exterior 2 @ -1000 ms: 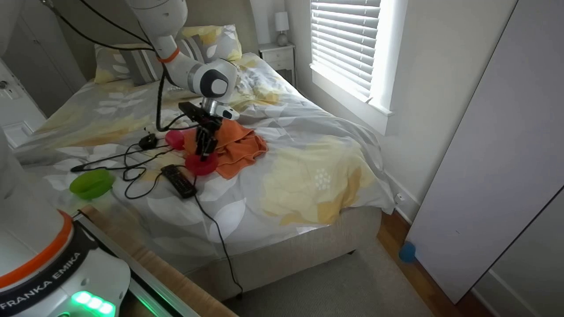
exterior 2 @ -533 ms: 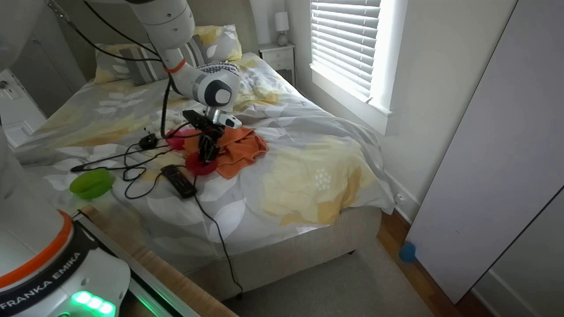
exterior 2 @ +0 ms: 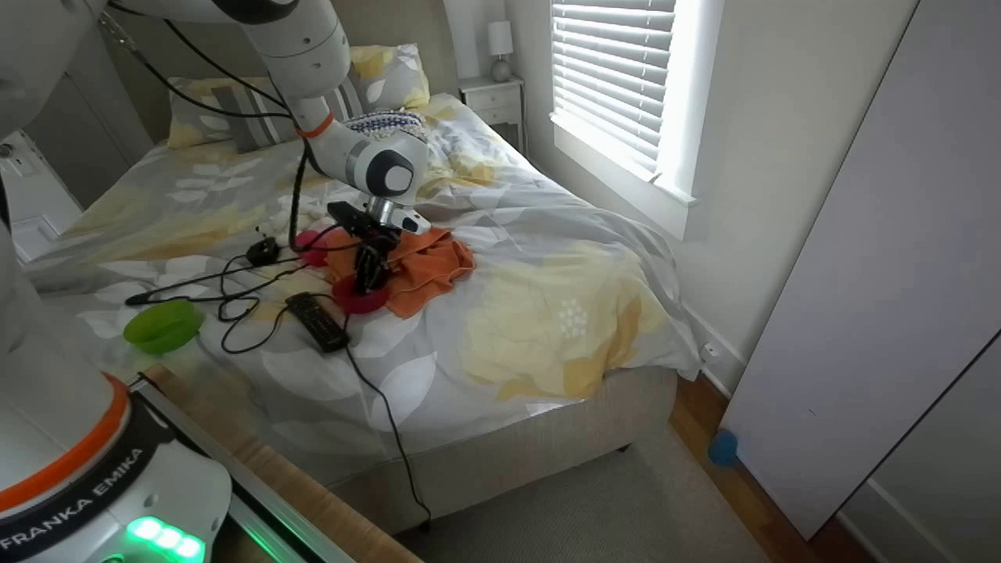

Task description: Move the small pink object from the pink bowl to the green bowl

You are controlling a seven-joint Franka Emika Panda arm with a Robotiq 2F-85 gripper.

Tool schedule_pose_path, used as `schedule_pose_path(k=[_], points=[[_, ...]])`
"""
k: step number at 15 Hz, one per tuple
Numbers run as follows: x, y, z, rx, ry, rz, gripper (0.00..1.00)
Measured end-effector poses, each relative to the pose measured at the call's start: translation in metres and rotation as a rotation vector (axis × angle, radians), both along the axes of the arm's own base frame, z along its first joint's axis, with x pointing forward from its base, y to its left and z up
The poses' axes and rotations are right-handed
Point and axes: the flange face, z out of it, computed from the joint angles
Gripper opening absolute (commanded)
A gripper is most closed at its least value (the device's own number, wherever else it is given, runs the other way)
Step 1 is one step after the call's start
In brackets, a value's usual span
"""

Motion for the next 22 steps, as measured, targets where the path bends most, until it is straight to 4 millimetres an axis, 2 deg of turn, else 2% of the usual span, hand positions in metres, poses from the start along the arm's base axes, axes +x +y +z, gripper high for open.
schedule_pose_path(k=[8, 11, 13, 16, 19, 22], points=[[-0.007, -0.002, 0.008, 0.005, 0.003, 0.020, 0.52], [-0.015, -0.005, 0.015, 0.009, 0.005, 0.036, 0.53], [-0.020, -0.009, 0.019, 0.007, 0.009, 0.040, 0.58], [-0.025, -0.012, 0.023, 0.008, -0.010, 0.043, 0.57], [-0.029, -0.014, 0.021, 0.011, -0.007, 0.053, 0.51], [-0.032, -0.014, 0.017, 0.013, -0.001, 0.058, 0.40]])
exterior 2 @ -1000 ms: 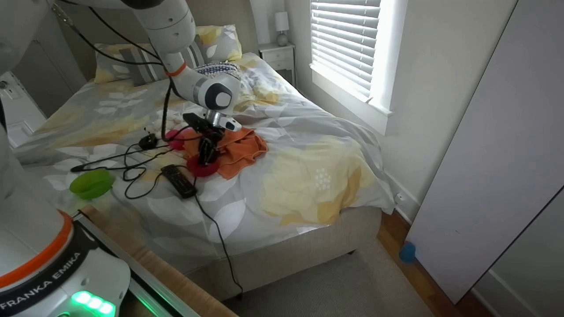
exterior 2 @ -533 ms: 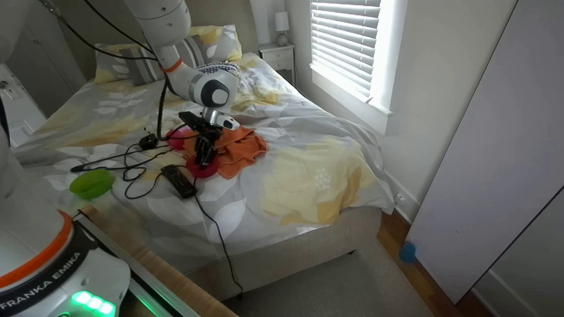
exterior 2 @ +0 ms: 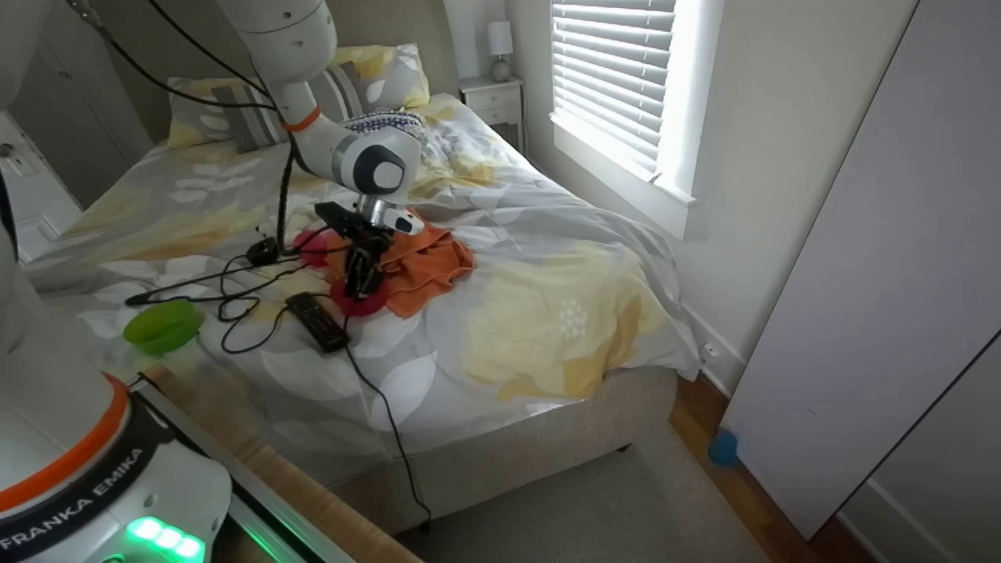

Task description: Move the small pink object from the pink bowl to the green bowl

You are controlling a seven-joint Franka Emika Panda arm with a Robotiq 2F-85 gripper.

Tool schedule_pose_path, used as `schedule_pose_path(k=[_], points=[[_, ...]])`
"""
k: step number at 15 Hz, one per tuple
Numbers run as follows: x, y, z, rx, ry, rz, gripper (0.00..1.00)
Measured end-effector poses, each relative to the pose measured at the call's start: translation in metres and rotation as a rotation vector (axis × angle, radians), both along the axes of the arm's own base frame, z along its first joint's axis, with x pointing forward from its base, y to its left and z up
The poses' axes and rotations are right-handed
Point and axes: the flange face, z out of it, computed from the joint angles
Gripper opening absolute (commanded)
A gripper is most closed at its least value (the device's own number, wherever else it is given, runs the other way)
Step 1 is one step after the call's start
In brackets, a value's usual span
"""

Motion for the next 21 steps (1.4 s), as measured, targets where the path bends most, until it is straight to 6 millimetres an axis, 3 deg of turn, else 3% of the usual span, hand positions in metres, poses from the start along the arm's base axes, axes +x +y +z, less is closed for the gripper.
schedule_pose_path(k=[2, 4, 5, 6, 7, 12, 21], points=[[-0.002, 0.000, -0.004, -0.001, 0.007, 0.001, 0.39], [-0.004, -0.001, -0.010, -0.002, 0.015, 0.002, 0.31], [-0.004, -0.001, -0.012, -0.002, 0.018, 0.001, 0.22], [-0.004, -0.001, -0.015, -0.002, 0.020, 0.001, 0.03], [-0.004, 0.000, -0.016, -0.001, 0.020, 0.001, 0.00], [0.006, 0.006, -0.005, 0.006, -0.008, 0.007, 0.05], [0.020, 0.008, 0.074, -0.014, -0.122, -0.029, 0.05]])
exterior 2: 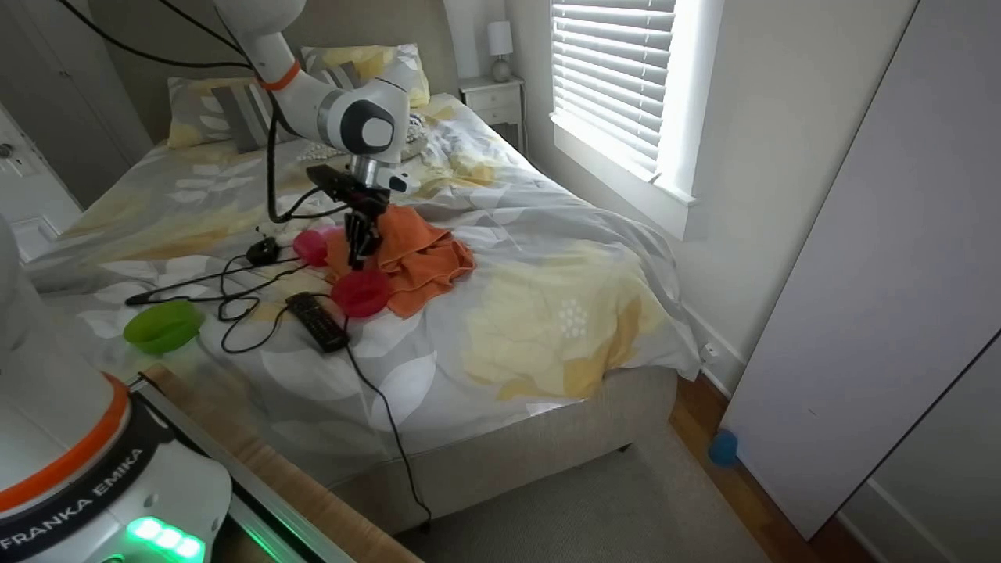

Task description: Move the small pink object from the pink bowl to the green bowl

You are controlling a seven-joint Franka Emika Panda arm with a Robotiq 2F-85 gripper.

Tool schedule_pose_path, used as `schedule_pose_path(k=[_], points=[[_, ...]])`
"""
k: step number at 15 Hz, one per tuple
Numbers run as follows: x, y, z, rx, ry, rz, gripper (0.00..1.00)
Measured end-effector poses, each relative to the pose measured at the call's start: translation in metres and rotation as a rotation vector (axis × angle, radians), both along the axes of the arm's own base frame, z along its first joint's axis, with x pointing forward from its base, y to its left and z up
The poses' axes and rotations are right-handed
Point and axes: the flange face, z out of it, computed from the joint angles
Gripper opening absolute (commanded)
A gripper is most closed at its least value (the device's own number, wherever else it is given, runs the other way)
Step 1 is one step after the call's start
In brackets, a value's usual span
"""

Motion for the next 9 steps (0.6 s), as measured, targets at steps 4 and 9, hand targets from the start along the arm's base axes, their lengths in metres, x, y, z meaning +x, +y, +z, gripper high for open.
schedule_pose_path(k=[4, 9], points=[[0.016, 0.000, 0.026, -0.006, -0.162, -0.056, 0.05], [0.032, 0.023, 0.057, 0.022, -0.356, -0.069, 0.05]])
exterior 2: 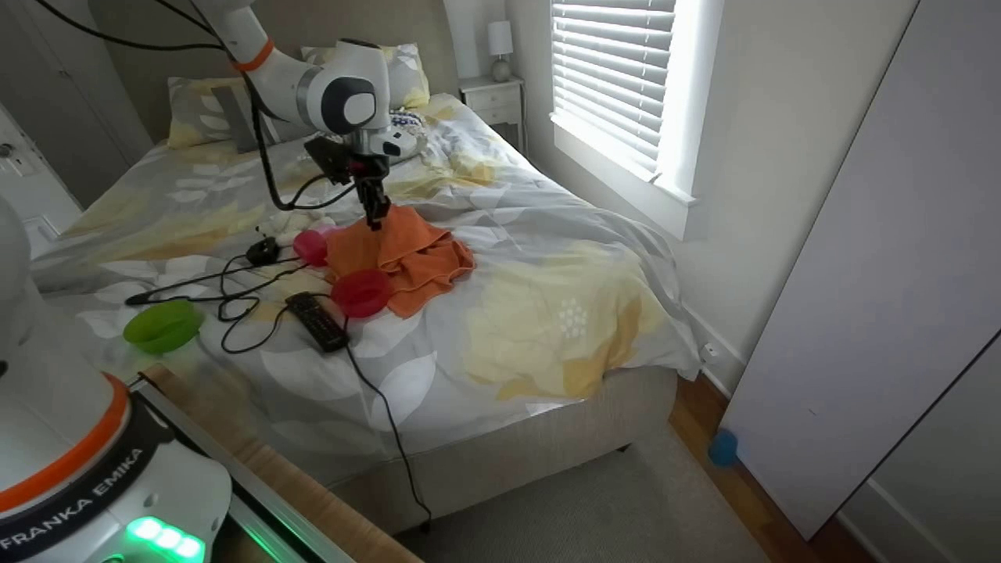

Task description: Move the small pink object from the pink bowl to the green bowl

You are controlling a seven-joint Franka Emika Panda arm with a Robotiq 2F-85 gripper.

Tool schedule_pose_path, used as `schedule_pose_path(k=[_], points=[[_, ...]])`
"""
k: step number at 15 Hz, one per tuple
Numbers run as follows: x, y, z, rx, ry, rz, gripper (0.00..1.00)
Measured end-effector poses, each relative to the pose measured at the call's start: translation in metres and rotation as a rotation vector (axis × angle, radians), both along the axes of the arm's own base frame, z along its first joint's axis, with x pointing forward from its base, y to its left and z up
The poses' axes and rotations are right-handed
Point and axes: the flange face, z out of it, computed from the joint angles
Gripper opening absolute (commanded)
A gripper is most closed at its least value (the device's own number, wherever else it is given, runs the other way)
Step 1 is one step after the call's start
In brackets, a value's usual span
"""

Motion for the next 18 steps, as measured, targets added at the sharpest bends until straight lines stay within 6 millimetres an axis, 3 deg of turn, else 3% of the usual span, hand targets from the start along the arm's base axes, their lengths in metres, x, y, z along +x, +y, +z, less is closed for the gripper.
schedule_pose_path(k=[6, 7, 9, 12, 13, 16, 18], points=[[-0.006, 0.055, 0.018, 0.045, -0.057, 0.126, 0.05], [-0.008, 0.066, 0.020, 0.048, -0.065, 0.161, 0.19], [-0.017, 0.085, 0.019, 0.075, -0.024, 0.237, 0.19], [-0.016, 0.088, 0.018, 0.086, -0.016, 0.262, 0.19], [-0.015, 0.086, 0.017, 0.087, -0.017, 0.263, 0.05], [-0.013, 0.085, 0.017, 0.089, -0.020, 0.269, 0.05], [-0.019, 0.095, 0.018, 0.099, 0.007, 0.323, 0.05]])
